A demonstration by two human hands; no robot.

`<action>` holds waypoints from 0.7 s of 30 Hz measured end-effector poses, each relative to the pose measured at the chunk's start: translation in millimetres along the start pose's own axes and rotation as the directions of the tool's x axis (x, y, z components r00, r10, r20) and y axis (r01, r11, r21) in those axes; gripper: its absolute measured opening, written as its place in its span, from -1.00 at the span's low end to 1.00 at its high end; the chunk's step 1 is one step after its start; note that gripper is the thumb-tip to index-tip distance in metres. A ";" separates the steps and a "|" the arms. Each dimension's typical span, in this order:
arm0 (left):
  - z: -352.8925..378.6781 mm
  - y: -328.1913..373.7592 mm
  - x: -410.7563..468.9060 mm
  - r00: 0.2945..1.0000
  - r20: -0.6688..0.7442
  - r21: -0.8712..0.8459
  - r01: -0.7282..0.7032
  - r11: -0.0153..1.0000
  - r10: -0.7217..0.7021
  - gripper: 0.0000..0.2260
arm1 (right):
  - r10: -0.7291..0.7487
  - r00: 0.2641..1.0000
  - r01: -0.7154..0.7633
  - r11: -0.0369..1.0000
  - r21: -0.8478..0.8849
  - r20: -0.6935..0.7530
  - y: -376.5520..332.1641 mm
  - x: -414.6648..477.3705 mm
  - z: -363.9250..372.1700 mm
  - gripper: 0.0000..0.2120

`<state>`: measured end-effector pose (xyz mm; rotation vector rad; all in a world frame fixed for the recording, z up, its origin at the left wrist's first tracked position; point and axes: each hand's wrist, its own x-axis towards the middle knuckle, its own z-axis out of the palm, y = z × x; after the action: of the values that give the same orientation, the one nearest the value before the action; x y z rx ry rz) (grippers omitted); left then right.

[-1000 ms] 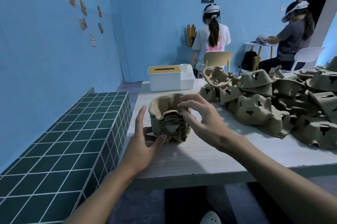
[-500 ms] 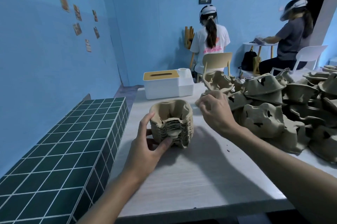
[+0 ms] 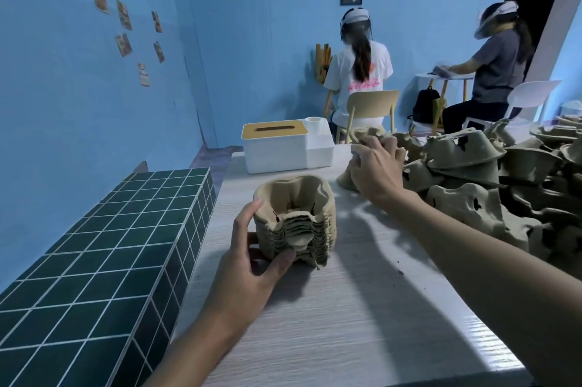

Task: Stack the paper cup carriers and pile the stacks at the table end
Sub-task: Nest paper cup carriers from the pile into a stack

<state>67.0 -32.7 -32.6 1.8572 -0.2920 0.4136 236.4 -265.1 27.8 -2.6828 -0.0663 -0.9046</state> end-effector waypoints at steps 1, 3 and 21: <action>-0.1 0.5 -0.1 1.000 0.001 0.006 0.000 1.000 0.000 -0.31 | -0.038 0.998 0.040 0.999 0.028 -0.057 1.4 -4.5 -3.4 -0.74; -0.3 1.9 -0.7 1.000 0.005 0.018 0.001 1.000 -0.001 -0.31 | -0.137 0.977 0.154 0.983 0.096 -0.162 4.7 -15.8 -10.8 -0.81; -1.1 8.5 -3.7 1.000 -0.009 0.016 0.022 1.000 -0.022 -0.34 | -0.397 0.917 0.387 0.870 0.305 -0.032 23.9 -108.7 -63.0 -0.58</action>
<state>60.0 -34.3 -26.5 1.8725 -0.2631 0.4101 116.0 -301.1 3.7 -2.4266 -0.7243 -0.8752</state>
